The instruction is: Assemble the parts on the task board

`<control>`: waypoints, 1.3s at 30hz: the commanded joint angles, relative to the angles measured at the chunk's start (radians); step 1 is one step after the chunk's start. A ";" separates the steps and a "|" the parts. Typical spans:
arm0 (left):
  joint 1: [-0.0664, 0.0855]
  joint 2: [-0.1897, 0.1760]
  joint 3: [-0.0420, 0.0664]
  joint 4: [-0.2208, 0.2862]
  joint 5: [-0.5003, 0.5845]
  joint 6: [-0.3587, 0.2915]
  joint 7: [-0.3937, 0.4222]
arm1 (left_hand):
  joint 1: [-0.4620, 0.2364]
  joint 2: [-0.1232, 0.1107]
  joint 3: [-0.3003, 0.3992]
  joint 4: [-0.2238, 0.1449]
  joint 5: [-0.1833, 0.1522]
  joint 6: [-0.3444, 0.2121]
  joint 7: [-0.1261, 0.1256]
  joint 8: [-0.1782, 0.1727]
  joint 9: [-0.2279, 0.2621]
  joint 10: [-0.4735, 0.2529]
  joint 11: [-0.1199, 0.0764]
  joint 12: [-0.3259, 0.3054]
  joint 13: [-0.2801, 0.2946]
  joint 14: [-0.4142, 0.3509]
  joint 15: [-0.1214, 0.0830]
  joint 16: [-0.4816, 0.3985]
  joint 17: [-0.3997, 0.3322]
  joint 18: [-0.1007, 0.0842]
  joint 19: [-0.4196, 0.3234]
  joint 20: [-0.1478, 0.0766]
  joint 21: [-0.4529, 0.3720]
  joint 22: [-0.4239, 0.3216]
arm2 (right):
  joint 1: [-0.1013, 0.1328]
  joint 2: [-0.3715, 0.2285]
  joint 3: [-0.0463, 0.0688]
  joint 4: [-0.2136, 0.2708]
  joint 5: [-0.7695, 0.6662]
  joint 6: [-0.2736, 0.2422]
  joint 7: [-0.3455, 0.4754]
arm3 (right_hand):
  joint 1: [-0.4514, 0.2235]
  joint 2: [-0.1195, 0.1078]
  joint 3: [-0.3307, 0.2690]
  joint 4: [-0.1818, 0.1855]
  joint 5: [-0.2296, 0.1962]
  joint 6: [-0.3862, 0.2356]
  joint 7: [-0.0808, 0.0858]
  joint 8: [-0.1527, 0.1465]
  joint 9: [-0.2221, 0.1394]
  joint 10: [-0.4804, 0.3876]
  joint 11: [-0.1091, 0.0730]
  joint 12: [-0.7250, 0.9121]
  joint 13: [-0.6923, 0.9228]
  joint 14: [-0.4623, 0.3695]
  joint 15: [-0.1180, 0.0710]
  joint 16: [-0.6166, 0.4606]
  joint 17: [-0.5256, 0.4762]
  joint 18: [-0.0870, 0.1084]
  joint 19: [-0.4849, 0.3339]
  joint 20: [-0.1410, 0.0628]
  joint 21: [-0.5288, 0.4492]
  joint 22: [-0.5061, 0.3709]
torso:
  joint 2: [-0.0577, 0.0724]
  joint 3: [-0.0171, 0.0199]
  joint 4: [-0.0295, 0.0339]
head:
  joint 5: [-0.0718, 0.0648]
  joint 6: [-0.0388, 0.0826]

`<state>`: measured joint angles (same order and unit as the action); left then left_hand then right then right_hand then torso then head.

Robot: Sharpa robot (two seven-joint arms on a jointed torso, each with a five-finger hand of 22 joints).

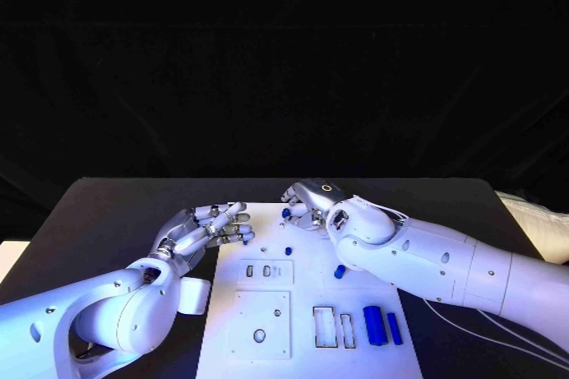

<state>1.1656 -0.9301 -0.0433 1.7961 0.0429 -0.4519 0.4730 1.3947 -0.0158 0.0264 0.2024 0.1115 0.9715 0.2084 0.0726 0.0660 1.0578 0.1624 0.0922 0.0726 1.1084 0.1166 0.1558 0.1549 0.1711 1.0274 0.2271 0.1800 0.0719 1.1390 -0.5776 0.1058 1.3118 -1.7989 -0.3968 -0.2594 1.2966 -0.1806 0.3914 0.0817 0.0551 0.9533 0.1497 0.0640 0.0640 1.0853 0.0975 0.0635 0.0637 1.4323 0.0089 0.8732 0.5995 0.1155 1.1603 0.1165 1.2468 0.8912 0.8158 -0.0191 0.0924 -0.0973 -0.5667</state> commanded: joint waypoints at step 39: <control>0.000 0.004 0.001 -0.017 0.004 0.035 -0.004 | 0.014 0.000 -0.001 -0.011 -0.003 -0.006 0.003 -0.005 -0.001 -0.007 0.002 -0.008 -0.003 -0.003 0.004 -0.008 0.004 0.012 0.006 0.001 -0.008 -0.002 | -0.017 -0.310 0.048 0.198 0.280 0.137 -0.149 | 0.089 0.011 -0.347 0.204 0.162 0.056 -0.018 0.010 0.006 0.324 -0.055 1.055 1.098 0.097 -0.038 0.564 0.727 -0.067 0.260 -0.033 0.231 0.451 | -0.007 0.0028 -0.0305 | -0.002 0.007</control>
<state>1.1652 -0.9285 -0.0434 1.7780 0.0453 -0.4416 0.4678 1.4026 -0.0159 0.0265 0.1968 0.1115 0.9715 0.2084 0.0726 0.0660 1.0578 0.1624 0.0886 0.0710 1.1084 0.1165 0.1502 0.1578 0.1710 1.0273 0.2271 0.1762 0.0713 1.1233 -0.8899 0.1534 1.5096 -1.5236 -0.3069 -0.3858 1.3915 -0.1649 0.0493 0.2853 0.2149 1.0059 0.1267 0.0692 0.0692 1.4047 0.0444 1.1085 1.1522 1.4654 -0.0350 1.4340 1.3067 0.0680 1.4171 0.0827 1.4761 1.3082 0.8086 -0.0151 0.0617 -0.0990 -0.5586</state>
